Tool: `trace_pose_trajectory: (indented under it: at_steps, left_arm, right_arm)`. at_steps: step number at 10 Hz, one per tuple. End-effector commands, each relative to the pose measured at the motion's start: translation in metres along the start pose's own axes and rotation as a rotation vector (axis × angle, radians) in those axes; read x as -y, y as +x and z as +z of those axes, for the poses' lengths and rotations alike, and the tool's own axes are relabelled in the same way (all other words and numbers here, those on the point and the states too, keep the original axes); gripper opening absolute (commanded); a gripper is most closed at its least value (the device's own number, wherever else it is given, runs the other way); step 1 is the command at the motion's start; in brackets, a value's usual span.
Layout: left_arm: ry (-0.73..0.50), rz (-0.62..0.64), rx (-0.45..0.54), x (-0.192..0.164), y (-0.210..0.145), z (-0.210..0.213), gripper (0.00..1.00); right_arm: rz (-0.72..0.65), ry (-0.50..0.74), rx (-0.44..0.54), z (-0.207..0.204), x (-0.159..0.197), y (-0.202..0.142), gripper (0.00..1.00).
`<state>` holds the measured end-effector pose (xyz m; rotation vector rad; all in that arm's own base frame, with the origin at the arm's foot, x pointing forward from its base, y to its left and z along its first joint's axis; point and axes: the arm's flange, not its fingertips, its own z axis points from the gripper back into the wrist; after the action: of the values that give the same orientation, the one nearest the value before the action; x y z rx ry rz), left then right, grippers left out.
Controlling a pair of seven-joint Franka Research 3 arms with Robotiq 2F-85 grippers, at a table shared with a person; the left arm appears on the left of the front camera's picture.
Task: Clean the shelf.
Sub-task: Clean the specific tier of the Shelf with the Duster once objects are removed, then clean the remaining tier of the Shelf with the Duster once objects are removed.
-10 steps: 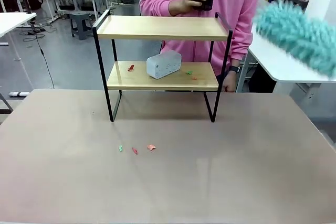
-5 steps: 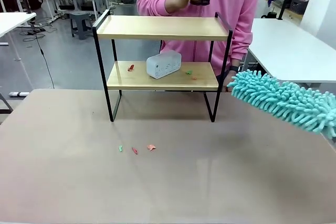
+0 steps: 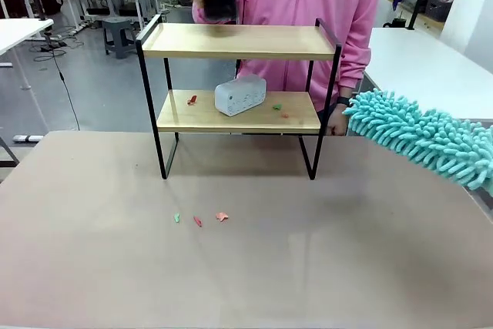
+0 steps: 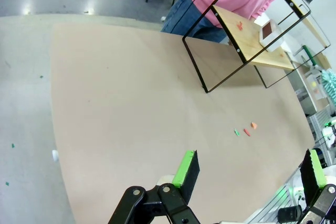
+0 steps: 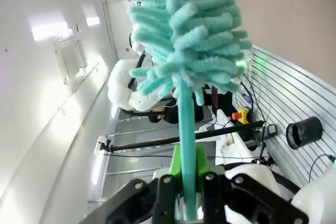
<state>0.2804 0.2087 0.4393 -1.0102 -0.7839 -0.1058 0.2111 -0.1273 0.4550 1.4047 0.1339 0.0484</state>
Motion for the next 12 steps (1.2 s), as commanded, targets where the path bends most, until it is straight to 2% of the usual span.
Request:
trace_pose_trajectory:
  at_steps: [1,12]
  left_arm:
    - [-0.015,-0.016,0.020,0.0004,0.0001,-0.0015,1.00]
    - [-0.015,-0.016,0.020,0.0004,0.0001,-0.0015,1.00]
  right_arm:
    - [0.025,0.022,0.007,0.0001,-0.0018,-0.0009,0.00]
    - [0.025,0.022,0.007,0.0001,-0.0018,-0.0009,0.00]
